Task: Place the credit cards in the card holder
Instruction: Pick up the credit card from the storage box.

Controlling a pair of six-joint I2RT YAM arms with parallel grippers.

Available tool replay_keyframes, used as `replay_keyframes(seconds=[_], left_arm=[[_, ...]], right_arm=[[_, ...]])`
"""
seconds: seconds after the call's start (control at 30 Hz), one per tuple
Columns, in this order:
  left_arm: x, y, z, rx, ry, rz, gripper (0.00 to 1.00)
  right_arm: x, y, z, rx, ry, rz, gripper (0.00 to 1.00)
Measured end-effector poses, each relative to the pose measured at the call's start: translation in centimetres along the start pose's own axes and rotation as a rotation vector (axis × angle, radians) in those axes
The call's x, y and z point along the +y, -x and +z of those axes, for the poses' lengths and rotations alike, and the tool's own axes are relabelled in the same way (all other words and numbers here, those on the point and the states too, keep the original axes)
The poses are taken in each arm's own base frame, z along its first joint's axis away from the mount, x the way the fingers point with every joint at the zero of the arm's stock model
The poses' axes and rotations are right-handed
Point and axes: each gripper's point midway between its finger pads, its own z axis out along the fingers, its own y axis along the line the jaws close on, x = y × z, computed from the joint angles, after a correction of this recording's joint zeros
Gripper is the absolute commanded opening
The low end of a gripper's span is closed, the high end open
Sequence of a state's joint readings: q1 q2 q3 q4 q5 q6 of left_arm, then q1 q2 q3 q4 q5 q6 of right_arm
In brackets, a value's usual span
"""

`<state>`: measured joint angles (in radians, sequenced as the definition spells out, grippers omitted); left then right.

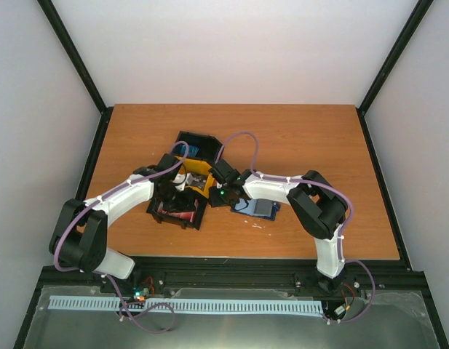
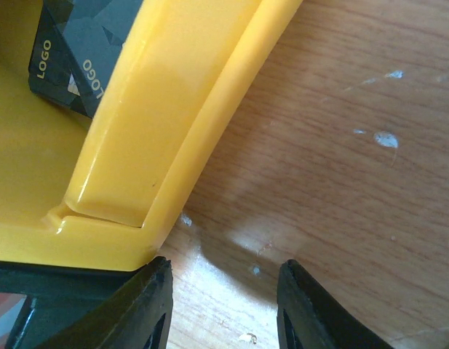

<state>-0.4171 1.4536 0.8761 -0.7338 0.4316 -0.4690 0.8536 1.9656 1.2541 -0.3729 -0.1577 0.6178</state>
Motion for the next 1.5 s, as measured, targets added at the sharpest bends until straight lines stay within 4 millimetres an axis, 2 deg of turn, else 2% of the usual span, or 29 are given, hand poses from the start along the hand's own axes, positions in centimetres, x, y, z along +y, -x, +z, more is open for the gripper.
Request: replay_keyframes(seconds=[0.37,0.7,1.0,1.07,1.17,1.33,1.5], left_arm=[[0.3,0.0,-0.1,0.001,0.020,0.012,0.01],[0.6,0.1,-0.5,0.001,0.051,0.027,0.01],[1.3,0.4,-2.5,-0.056,0.129,0.043,0.01],[1.4,0.4,-3.3,-0.082,0.149,0.050,0.01],[1.4,0.7,-4.6,-0.121,0.169,0.062,0.01],[0.4,1.5,-7.3,-0.199,0.166,0.083,0.01],[-0.6,2.7,-11.1,-0.304,0.069,0.055,0.01]], right_arm=[[0.0,0.0,0.0,0.000,0.000,0.000,0.41],[0.0,0.0,0.0,0.000,0.000,0.000,0.40],[0.0,0.1,-0.4,-0.009,-0.007,-0.010,0.44],[0.3,0.3,-1.4,-0.023,0.003,-0.019,0.47],[1.7,1.2,-3.6,-0.066,0.055,-0.040,0.56],[5.2,2.6,-8.1,-0.149,0.218,-0.081,0.69],[9.2,3.4,-11.4,-0.186,0.433,-0.123,0.76]])
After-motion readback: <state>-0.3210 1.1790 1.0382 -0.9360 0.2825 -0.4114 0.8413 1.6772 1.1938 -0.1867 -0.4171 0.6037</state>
